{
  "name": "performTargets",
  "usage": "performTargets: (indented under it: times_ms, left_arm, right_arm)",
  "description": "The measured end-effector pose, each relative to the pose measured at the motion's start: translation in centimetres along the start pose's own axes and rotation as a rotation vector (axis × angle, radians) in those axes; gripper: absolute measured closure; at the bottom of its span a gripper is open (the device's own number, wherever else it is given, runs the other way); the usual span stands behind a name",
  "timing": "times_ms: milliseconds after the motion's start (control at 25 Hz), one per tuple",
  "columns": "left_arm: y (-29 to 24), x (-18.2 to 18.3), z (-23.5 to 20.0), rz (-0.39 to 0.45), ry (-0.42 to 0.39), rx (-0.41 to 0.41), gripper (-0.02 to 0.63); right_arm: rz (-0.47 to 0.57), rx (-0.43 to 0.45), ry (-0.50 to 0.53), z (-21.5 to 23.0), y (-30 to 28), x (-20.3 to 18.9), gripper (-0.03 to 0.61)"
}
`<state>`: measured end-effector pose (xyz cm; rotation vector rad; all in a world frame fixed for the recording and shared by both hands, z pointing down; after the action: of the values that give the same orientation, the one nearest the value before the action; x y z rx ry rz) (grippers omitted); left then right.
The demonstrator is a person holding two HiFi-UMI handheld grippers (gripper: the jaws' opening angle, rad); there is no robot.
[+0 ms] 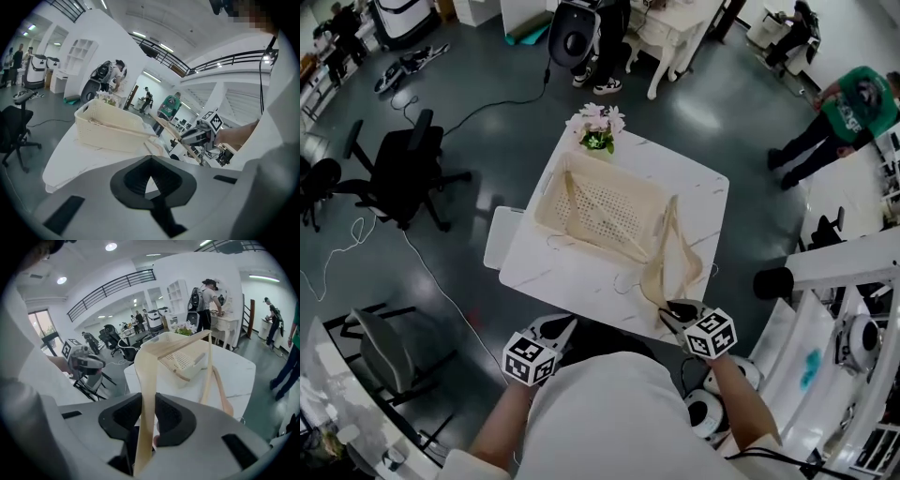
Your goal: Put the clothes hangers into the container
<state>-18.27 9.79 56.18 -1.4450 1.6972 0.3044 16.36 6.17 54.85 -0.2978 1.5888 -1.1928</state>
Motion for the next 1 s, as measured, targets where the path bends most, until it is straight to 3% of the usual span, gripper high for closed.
performTargets:
  times_ms: [360,680,1000]
  left_arm:
    - [0.3,0.3,1.9,0.097,0.057,0.118,0.606]
    - [1.6,-0.2,1.9,0.154,0.093,0.21,0.606]
    - [2.3,-0.3,1.8,0.178,0.132,0.259,0.606]
  right_arm:
    - [-0.06,0.231,0.181,1.1,-3.7,6.8,0.482]
    - [-0.155,0.398,0.246,0.8,-8.9,12.4,0.482]
    - [-0.314,0.476,0.306,1.1,-15.5,17.0,0.482]
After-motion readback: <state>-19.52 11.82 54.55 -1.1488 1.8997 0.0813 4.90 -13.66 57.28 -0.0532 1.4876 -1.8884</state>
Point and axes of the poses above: the fingertips, and each gripper's own axes: y backward along the fingers, z to its right, x out of its top, the point moved 10 cm from there along y, backward along the fingers, and after that the axes turned 15 degrees about -x, right-handed, at the moved point
